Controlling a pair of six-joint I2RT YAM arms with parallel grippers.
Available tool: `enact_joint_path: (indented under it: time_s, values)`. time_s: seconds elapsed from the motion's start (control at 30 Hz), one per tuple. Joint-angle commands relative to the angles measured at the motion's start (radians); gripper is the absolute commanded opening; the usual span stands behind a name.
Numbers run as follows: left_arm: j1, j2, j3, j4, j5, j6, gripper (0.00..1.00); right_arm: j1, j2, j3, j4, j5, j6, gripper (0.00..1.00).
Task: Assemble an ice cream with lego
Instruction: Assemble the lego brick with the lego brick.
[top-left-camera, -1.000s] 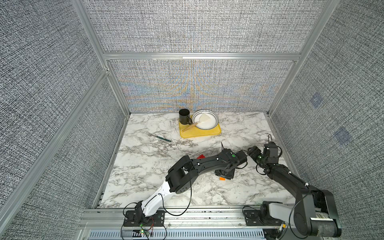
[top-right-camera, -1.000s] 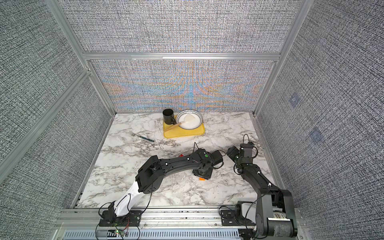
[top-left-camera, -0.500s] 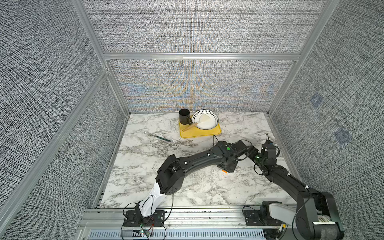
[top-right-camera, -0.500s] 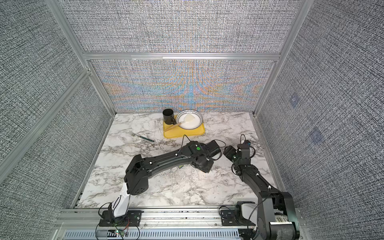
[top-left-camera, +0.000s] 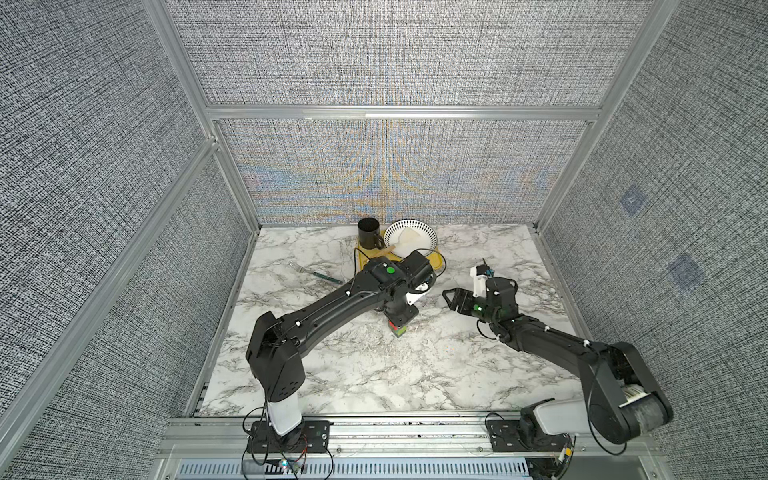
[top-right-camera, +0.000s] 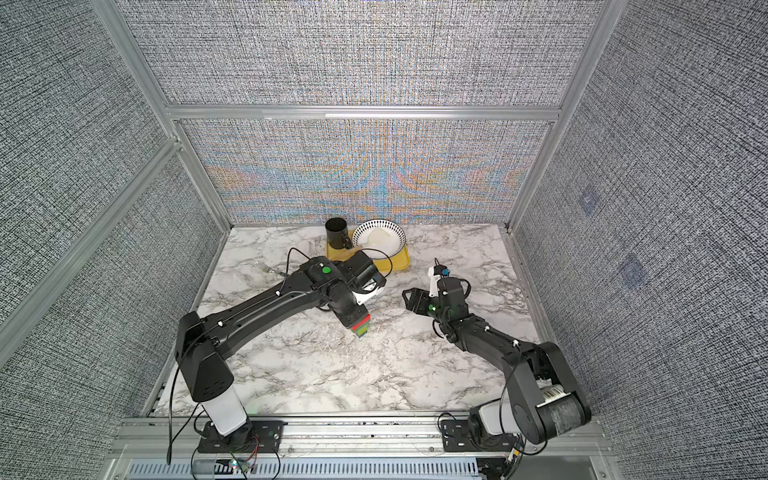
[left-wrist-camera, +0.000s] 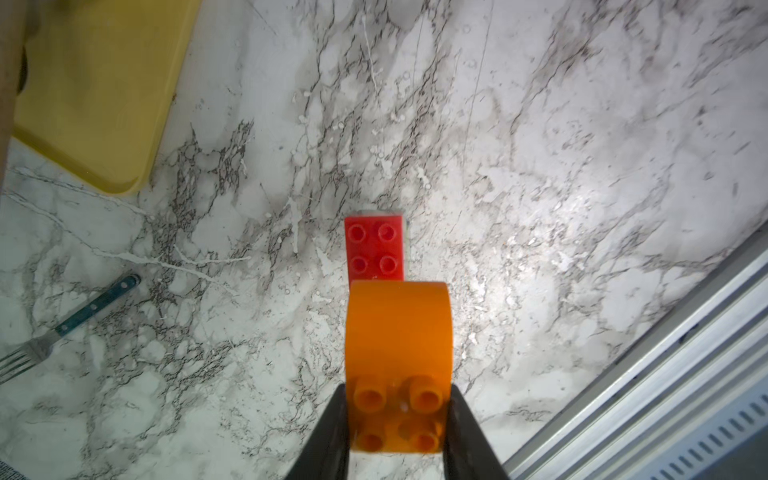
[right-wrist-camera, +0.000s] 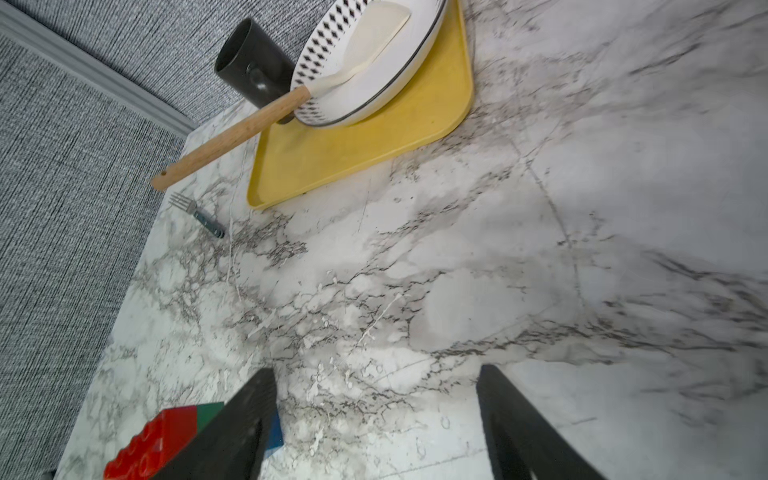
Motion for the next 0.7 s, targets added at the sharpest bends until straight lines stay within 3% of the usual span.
enact_joint_path:
  time_s: [0.0,0.3,0.67]
  values:
    - [0.009,0.026,-0.001,0.051,-0.036,0.086,0.02,0.028,0.037,0.027,0.059,-0.120,-0.026,0.78]
    - [0.014,0.173,0.132,-0.016,-0.036,0.089,0.02,0.074,0.080,0.065,0.037,-0.143,-0.053,0.78]
    - [0.035,0.185,0.174,-0.082,0.003,0.011,0.02,0.075,0.092,0.076,0.028,-0.157,-0.050,0.78]
